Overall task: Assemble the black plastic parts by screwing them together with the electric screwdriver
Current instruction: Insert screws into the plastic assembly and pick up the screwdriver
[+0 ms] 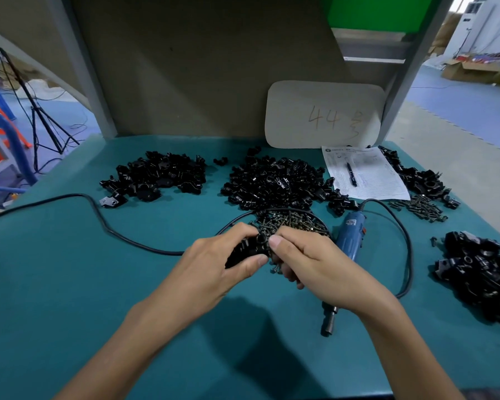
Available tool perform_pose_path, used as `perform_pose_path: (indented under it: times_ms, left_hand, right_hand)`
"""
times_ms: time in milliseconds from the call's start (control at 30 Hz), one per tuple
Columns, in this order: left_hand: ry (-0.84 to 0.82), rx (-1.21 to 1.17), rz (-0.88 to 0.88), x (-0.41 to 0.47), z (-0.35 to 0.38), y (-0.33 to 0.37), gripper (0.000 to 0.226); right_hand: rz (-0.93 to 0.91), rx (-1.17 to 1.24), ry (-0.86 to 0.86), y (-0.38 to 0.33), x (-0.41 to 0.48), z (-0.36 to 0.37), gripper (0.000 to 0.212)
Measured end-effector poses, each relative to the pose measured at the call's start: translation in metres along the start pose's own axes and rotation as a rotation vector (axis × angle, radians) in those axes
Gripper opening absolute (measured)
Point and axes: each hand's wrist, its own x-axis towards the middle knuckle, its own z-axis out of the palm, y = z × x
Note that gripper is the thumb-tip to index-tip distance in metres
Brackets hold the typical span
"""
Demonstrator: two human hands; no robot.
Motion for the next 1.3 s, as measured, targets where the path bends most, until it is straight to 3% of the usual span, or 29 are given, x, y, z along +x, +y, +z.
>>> perform_pose_path:
  times_ms: [100, 167, 267, 333, 400, 467, 533, 633, 700, 833, 1067, 1300]
  left_hand:
    - [-0.009, 0.015, 0.003, 0.001, 0.002, 0.001, 0.034]
    - [-0.009, 0.002, -0.020, 0.002, 0.003, 0.001, 0.036]
    - [-0.008, -0.008, -0.047, 0.001, 0.003, 0.000, 0.039]
    - [-0.010, -0.008, -0.055, 0.000, 0.002, -0.001, 0.038]
    - [-0.010, -0.001, -0.055, 0.001, 0.002, -0.001, 0.038]
    - [-0.007, 0.007, -0.050, 0.002, 0.003, -0.001, 0.039]
    - [-0.011, 0.013, -0.046, 0.001, 0.003, -0.001, 0.039]
    - [-0.015, 0.019, -0.043, 0.000, 0.004, 0.000, 0.034]
    - [-0.019, 0.025, -0.038, 0.001, 0.006, 0.000, 0.032]
    - [-0.029, 0.035, -0.025, 0.002, 0.009, 0.004, 0.033]
    - [-0.022, 0.048, -0.014, 0.005, 0.015, 0.011, 0.036]
    - [-0.028, 0.033, 0.001, 0.005, 0.016, 0.014, 0.032]
  right_hand:
    - [0.062, 0.095, 0.031, 0.004, 0.003, 0.004, 0.053]
    - [0.173, -0.113, 0.131, 0.019, 0.007, -0.002, 0.069]
    - [0.427, -0.590, 0.390, 0.067, 0.003, -0.025, 0.047]
    - [0.623, -0.610, 0.387, 0.099, -0.004, -0.038, 0.059]
    - [0.740, -0.474, 0.336, 0.118, -0.007, -0.045, 0.082]
    - [0.782, -0.314, 0.384, 0.129, -0.008, -0.049, 0.084]
    - [0.776, -0.085, 0.484, 0.133, -0.010, -0.052, 0.070]
    - [0.694, 0.533, 0.675, 0.122, -0.008, -0.054, 0.034]
    - [0.634, 0.928, 0.822, 0.104, -0.005, -0.055, 0.026]
    - [0.430, 1.361, 0.982, 0.066, -0.001, -0.056, 0.056]
    - [0.292, 1.479, 1.269, 0.024, 0.012, -0.048, 0.050]
    - [0.279, 1.432, 1.295, 0.016, 0.012, -0.038, 0.052]
